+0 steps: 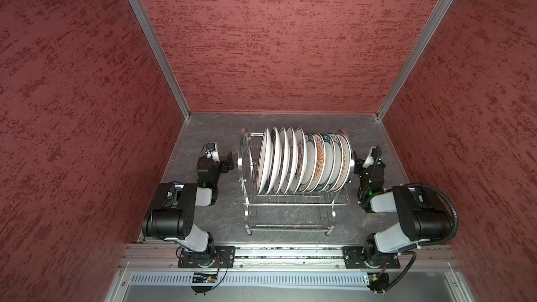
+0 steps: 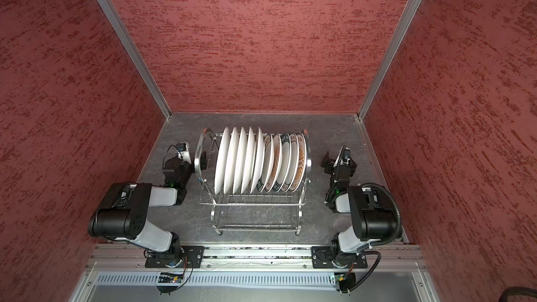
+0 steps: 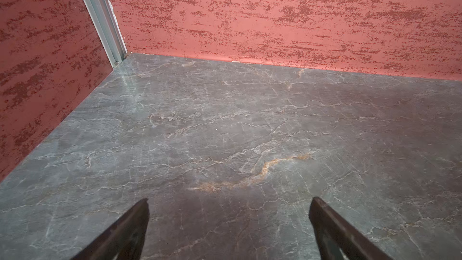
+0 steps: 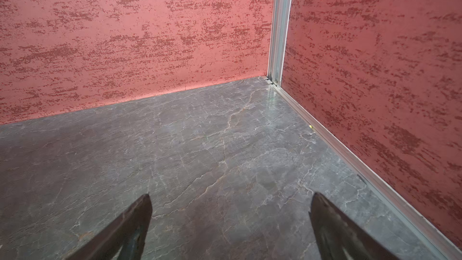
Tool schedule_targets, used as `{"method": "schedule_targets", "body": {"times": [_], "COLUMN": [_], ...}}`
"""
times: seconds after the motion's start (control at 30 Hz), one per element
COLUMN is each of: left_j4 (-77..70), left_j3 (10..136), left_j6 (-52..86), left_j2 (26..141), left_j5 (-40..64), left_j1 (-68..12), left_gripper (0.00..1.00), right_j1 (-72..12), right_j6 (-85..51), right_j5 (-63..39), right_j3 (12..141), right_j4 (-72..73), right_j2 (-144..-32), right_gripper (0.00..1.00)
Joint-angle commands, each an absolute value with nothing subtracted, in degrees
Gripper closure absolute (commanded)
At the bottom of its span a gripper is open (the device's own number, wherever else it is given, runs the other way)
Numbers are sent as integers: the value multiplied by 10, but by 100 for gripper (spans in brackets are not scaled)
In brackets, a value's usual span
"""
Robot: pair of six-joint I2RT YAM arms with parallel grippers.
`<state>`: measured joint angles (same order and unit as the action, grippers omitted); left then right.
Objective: Unload the plates from the dish rack
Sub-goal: Move a dish rack to the top-right of the table.
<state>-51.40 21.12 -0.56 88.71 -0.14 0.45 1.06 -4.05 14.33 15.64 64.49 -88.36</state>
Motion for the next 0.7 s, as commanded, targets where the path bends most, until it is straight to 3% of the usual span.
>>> {"method": "schedule_targets", "body": {"times": [0.0,0.67], "left_j4": [-524,-509], "left_j3": [211,219], "left_j6": [-11,-4], "left_j2": [880,880], "left_j5": [-2,23], "left_j1": [4,17], "left_gripper": [1,1], "right_j1": [15,14], "right_j6": [-37,-38], "right_j5": [136,136], "right_j3": [155,156], "right_j4": [670,670], "right_j2": [-885,-884], "right_gripper": [1,1]}}
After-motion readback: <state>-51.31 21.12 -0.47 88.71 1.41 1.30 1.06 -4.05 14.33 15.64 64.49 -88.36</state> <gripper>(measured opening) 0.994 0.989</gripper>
